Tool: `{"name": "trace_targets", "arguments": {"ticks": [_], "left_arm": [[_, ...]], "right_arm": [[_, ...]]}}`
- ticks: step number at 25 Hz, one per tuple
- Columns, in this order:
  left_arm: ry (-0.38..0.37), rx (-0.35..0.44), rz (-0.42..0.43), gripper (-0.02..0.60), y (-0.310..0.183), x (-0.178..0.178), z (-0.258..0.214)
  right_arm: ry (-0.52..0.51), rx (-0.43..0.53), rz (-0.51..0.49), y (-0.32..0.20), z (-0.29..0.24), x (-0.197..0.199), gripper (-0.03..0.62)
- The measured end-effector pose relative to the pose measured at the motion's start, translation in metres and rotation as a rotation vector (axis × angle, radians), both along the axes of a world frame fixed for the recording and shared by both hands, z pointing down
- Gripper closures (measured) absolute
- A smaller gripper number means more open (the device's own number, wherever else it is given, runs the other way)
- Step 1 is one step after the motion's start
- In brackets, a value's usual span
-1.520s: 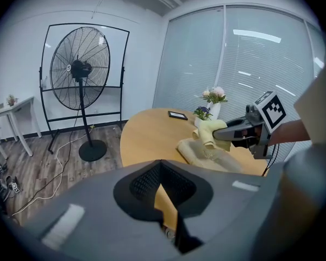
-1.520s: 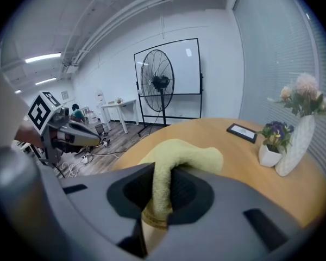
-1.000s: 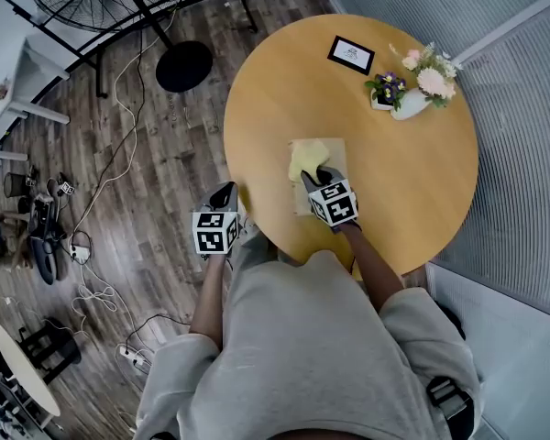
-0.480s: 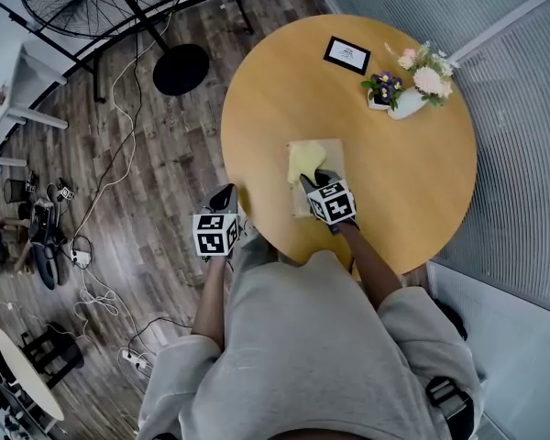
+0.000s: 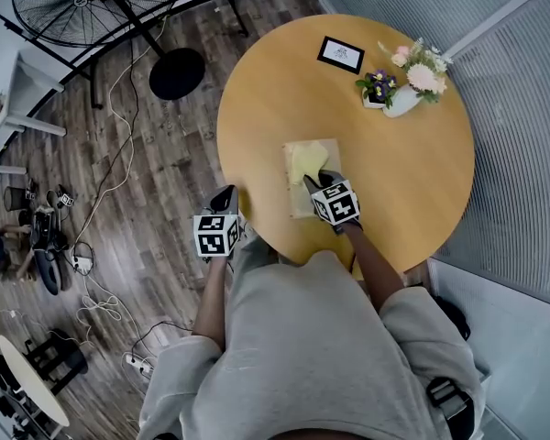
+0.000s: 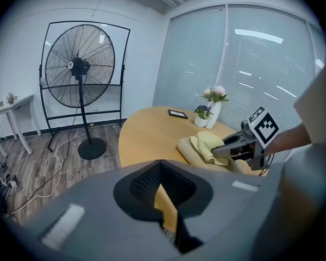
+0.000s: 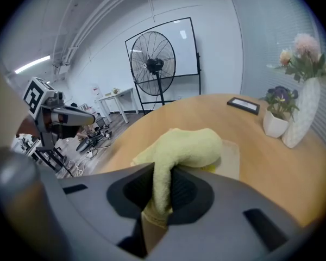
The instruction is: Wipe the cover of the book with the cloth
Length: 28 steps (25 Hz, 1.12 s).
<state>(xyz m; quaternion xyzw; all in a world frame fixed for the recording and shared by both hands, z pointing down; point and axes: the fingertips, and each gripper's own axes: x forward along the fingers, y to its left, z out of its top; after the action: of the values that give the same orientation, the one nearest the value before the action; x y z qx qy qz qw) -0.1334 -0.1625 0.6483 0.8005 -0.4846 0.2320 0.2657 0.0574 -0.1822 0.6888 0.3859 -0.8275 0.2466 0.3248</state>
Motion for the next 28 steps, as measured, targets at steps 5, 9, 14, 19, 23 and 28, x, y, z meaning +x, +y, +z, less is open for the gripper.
{"name": "trace_targets", "arguments": {"ticks": [5,9,14,19,23,28], "left_arm": [[0.001,-0.001,0.011,0.575,-0.002,0.006,0.001],[0.002,-0.002,0.02,0.575,-0.002,0.009,0.0],[0.001,-0.002,0.033,0.575,-0.003,0.013,0.001],[0.001,-0.002,0.046,0.575,-0.004,0.018,0.0],[-0.001,-0.001,0.055,0.575,-0.005,0.02,-0.002],[0.0,0.004,0.067,0.575,-0.006,0.024,-0.003]], "right_arm": [[0.008,-0.002,0.017,0.0,0.001,0.016,0.534],[0.019,-0.001,0.035,0.002,0.0,0.029,0.534],[0.04,-0.003,0.044,0.004,0.002,0.046,0.534],[0.057,-0.006,0.061,0.006,0.002,0.065,0.534],[0.063,-0.009,0.079,0.007,0.002,0.076,0.534],[0.062,-0.01,0.108,0.007,0.002,0.087,0.534]]}}
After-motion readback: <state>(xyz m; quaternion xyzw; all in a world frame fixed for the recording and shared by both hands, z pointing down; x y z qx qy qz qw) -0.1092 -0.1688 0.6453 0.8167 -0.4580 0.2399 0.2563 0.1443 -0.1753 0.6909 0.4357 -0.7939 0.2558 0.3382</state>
